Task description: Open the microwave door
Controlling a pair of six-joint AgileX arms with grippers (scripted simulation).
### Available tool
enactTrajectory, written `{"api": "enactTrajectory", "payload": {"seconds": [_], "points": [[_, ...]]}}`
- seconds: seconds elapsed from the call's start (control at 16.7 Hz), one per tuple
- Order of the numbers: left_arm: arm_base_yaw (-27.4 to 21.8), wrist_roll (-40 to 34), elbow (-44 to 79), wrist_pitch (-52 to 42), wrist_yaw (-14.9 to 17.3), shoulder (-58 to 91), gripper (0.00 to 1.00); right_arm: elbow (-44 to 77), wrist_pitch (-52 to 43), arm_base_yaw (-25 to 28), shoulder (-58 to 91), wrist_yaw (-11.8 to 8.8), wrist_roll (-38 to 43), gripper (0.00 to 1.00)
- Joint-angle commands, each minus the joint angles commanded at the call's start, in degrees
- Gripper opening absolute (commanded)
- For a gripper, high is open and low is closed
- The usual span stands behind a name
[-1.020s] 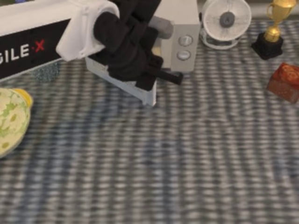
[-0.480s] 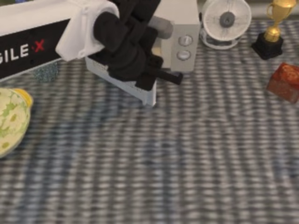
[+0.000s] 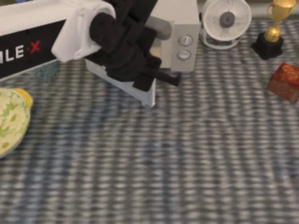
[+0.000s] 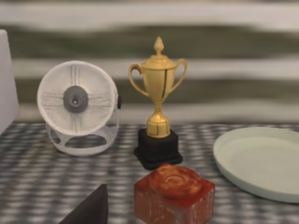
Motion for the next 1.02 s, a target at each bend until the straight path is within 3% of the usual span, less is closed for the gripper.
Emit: {"api": "enactTrajectory", "payload": {"seconds": [0.36, 1.02], "points": [[2.11, 6.35, -4.34, 0.81, 3.31, -3.38, 0.0, 0.0, 0.0, 0.0, 0.0, 0.0, 0.0, 1.0], [2.11, 6.36, -4.34, 0.82, 3.32, -3.38, 0.0, 0.0, 0.0, 0.0, 0.0, 0.0, 0.0, 1.0]]}}
